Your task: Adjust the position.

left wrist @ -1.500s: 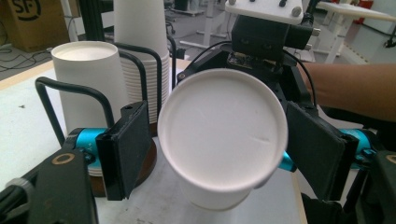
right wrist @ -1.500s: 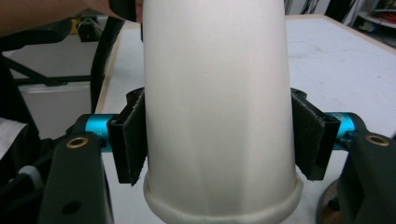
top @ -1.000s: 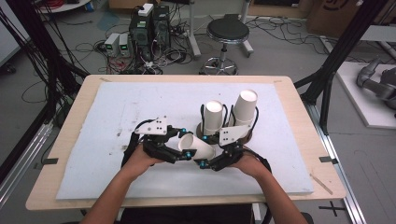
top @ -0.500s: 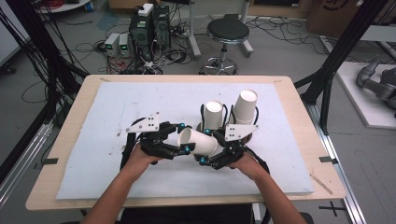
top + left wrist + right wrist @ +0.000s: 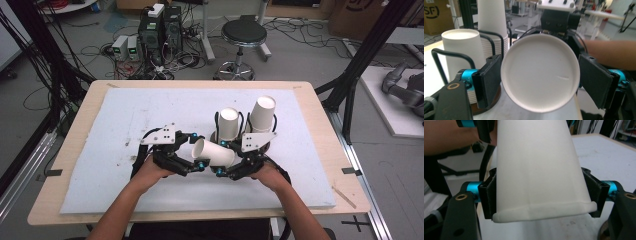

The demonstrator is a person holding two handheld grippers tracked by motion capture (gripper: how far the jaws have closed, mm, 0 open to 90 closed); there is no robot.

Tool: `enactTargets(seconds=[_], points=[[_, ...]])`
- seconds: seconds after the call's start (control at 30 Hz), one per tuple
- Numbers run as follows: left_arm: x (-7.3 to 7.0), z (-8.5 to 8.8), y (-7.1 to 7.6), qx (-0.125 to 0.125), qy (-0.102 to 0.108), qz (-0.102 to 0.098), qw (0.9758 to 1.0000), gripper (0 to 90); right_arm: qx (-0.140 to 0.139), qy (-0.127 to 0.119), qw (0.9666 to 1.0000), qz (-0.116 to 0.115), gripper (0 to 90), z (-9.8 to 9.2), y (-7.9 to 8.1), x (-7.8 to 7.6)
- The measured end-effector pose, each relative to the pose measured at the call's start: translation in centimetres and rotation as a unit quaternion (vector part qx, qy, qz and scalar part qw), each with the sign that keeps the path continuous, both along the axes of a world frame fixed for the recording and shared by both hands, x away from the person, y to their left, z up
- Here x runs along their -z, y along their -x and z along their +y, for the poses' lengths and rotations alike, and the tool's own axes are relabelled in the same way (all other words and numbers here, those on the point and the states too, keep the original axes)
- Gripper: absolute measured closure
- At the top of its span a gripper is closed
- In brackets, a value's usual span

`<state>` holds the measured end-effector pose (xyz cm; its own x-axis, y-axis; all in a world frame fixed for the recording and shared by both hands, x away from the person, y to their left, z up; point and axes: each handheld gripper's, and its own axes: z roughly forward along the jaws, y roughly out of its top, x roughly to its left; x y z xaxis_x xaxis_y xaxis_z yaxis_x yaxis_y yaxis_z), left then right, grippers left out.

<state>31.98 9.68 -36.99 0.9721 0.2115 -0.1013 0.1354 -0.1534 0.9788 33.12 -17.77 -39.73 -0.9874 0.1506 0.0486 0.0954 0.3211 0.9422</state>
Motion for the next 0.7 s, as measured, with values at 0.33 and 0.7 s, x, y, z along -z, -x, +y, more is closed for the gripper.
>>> enactTargets(seconds=[0.33, 0.7], points=[[-0.12, 0.17, -0.03, 0.025, -0.015, -0.002, 0.9996, 29.7, -0.021, 0.036, 0.9991, 0.007, 28.4, 0.24, 0.04, 0.29], [-0.22, 0.58, -0.20, 0.029, 0.010, 0.005, 0.9995, 35.6, -0.002, 0.016, 0.9999, 0.003, 19.4, 0.14, 0.31, 0.00]])
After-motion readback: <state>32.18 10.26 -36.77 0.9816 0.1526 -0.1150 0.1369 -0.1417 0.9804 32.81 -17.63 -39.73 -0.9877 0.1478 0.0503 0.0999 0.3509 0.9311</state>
